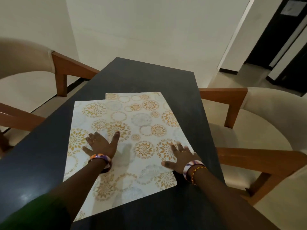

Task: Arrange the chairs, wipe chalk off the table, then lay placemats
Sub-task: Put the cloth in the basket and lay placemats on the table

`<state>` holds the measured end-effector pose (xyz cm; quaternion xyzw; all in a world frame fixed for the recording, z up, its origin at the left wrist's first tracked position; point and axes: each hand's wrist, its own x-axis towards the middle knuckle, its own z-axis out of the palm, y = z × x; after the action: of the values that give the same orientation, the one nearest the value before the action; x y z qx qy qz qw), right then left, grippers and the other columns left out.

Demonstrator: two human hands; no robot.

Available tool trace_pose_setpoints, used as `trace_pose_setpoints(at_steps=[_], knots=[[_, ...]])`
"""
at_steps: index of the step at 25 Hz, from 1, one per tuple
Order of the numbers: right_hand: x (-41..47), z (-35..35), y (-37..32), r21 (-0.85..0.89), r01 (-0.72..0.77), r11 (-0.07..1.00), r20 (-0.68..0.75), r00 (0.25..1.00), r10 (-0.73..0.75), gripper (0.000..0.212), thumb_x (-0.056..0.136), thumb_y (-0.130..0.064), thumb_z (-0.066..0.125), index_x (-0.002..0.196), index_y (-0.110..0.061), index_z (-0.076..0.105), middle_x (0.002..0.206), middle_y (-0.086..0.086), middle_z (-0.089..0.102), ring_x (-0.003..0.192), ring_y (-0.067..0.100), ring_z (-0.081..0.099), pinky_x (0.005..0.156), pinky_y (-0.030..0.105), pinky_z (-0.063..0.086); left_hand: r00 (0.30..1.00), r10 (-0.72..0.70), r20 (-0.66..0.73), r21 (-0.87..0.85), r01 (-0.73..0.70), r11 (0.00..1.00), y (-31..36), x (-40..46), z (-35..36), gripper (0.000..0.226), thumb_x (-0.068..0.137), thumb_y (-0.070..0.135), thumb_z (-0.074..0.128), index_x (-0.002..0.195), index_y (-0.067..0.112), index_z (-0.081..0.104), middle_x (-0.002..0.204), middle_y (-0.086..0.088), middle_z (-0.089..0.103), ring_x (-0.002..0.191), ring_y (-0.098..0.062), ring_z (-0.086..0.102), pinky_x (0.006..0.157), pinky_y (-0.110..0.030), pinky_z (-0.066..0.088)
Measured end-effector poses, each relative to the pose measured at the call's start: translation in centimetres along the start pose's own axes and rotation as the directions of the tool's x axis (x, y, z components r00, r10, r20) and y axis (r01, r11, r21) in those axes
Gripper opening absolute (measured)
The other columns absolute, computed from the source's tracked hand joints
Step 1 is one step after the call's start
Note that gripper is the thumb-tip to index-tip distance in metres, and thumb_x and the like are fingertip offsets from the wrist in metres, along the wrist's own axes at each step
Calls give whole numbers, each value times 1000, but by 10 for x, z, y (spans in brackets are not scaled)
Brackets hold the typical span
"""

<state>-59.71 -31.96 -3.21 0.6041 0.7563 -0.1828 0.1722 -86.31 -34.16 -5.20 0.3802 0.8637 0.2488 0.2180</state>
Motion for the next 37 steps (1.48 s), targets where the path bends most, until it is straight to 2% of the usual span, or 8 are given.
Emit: trace_pose_setpoints(at_steps=[6, 10, 13, 16, 20, 25, 30, 37], knots=[[31, -16, 53, 114, -123, 986, -48, 990, 129, 95, 77, -82, 30, 149, -33, -8, 158, -3, -16, 145, 31, -7, 110, 65, 9, 1000, 16, 12, 291, -19, 957, -4, 25, -8, 103, 76, 68, 54, 145, 1, 17, 155, -18, 5, 143, -34, 1, 113, -53, 2], [50, -22, 69, 188, -137, 973, -90, 984, 156, 98, 73, -84, 28, 149, -33, -8, 158, -1, -14, 144, 35, -8, 110, 65, 10, 990, 130, -62, 442, -90, 893, 37, 17, 12, 78, 88, 53, 48, 144, 5, 24, 152, -19, 19, 140, -38, 14, 115, -47, 13], [52, -17, 79, 219, -126, 967, -183, 969, 168, 90, 77, -83, 26, 149, -37, -4, 158, -6, -12, 145, 28, -8, 111, 64, 6, 931, 351, 99, 327, -363, 872, 82, -15, 61, 75, 90, 60, 36, 148, 17, 15, 156, -13, 4, 144, -32, -1, 115, -48, 3], [48, -7, 92, 280, -72, 957, -308, 938, 161, 74, 89, -68, 28, 150, -33, 6, 159, -7, -6, 146, 21, -7, 114, 52, 1, 898, 332, 287, 380, -425, 821, 104, -37, 95, 78, 86, 68, 31, 149, 29, 5, 156, -8, -11, 143, -28, -13, 113, -53, -4], [52, -4, 105, 571, -90, 816, -371, 859, 354, 62, 99, -38, 39, 150, -12, 15, 159, 5, 0, 146, 23, 0, 117, 33, 8, 894, 300, 332, 467, -432, 772, 110, -20, 102, 78, 85, 69, 30, 148, 35, -2, 156, -4, -17, 143, -26, -14, 111, -57, -1], [50, -7, 107, 801, -1, 598, -342, 819, 461, 60, 96, -28, 51, 147, -10, 26, 158, 2, 15, 145, 19, 16, 114, 27, 17, 872, 278, 403, 456, -455, 765, 117, 7, 102, 79, 83, 71, 35, 146, 42, -2, 156, 0, -17, 143, -26, -15, 107, -65, -2], [48, -9, 110, 893, 44, 449, -299, 802, 517, 52, 93, -20, 58, 141, -7, 41, 152, 2, 31, 140, 19, 30, 111, 27, 25, 860, 318, 399, 399, -475, 785, 124, 13, 103, 78, 85, 64, 40, 147, 37, 2, 156, -3, -14, 143, -29, -15, 111, -56, -5], [50, -14, 114, 911, 30, 411, -257, 822, 508, 49, 93, -17, 57, 139, -6, 44, 152, -1, 32, 136, 20, 37, 109, 28, 30, 886, 335, 319, 465, -455, 759, 117, 8, 107, 85, 76, 78, 33, 146, 41, 4, 157, 2, -10, 144, -23, -12, 105, -68, -6]])
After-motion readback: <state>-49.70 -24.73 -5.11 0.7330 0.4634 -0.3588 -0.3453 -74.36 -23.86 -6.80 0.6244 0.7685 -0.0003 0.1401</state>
